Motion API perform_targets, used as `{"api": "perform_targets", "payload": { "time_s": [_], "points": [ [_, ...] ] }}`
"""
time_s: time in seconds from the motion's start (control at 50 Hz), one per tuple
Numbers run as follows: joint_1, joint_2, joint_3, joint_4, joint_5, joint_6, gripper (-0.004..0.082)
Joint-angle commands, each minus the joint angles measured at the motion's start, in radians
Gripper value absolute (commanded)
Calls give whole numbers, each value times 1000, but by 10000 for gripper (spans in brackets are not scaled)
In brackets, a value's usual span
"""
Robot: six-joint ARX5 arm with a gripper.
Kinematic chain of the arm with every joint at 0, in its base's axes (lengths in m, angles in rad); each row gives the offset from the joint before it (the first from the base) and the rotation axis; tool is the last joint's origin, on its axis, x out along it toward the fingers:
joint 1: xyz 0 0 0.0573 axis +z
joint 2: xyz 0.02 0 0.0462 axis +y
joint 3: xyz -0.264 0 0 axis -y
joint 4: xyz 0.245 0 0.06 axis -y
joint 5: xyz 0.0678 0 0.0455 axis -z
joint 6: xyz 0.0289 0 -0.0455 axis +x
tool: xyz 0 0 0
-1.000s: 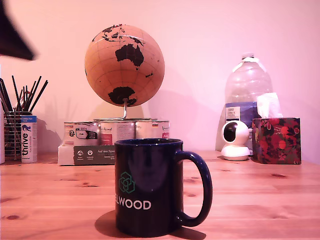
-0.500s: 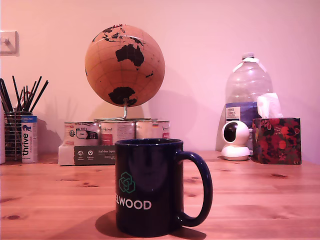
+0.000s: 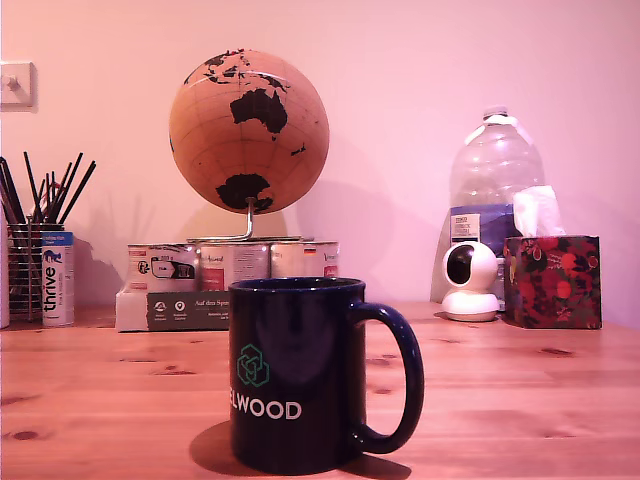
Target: Pick up the coffee capsules from the table one by one and drop them inside the nearest coffee cup
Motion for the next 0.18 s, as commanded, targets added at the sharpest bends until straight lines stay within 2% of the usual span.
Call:
{"api": "perform_targets", "payload": {
  "time_s": [0.0, 0.02, 0.04, 0.16],
  "points": [
    [-1, -9, -58, 15, 40, 14, -18],
    [-1, -9, -66, 14, 47, 14, -18],
    [-1, -9, -74, 14, 50, 39, -18],
    [-1, -9, -96, 8, 29, 42, -18]
  ]
}}
